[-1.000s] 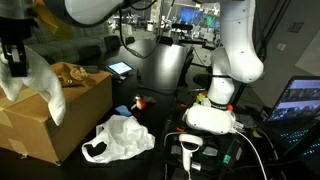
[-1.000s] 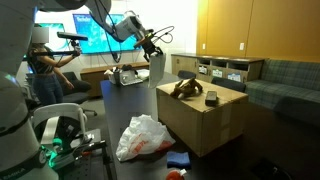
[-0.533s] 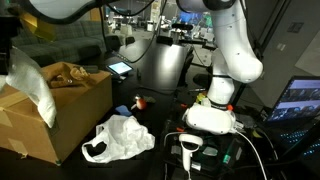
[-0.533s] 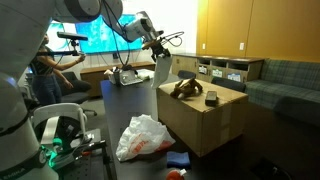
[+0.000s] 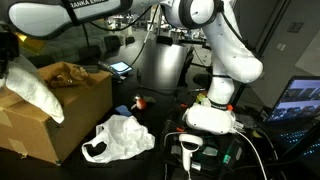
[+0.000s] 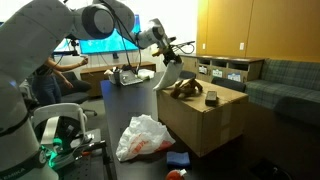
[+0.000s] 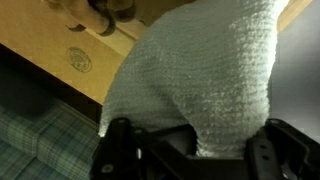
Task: Remove the orange plush toy from the box and replace it with the gray duster, remove the blue object from the box and replace it with the brown toy and remove the plastic bag from the box and replace it with the white towel
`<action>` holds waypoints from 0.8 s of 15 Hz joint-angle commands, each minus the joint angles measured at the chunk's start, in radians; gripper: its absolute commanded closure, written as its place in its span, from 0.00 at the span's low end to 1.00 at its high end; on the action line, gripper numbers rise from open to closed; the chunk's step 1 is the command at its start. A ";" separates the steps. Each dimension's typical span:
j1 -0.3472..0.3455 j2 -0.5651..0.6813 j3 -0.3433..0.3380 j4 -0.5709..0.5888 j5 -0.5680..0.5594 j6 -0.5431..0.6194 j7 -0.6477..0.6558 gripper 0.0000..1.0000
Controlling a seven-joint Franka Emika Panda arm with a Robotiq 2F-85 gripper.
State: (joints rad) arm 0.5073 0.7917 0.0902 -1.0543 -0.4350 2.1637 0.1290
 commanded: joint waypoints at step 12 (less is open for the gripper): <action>0.004 0.215 -0.107 0.375 0.090 -0.193 0.124 0.67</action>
State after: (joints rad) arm 0.5018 0.9444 -0.0041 -0.7912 -0.3671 2.0435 0.2983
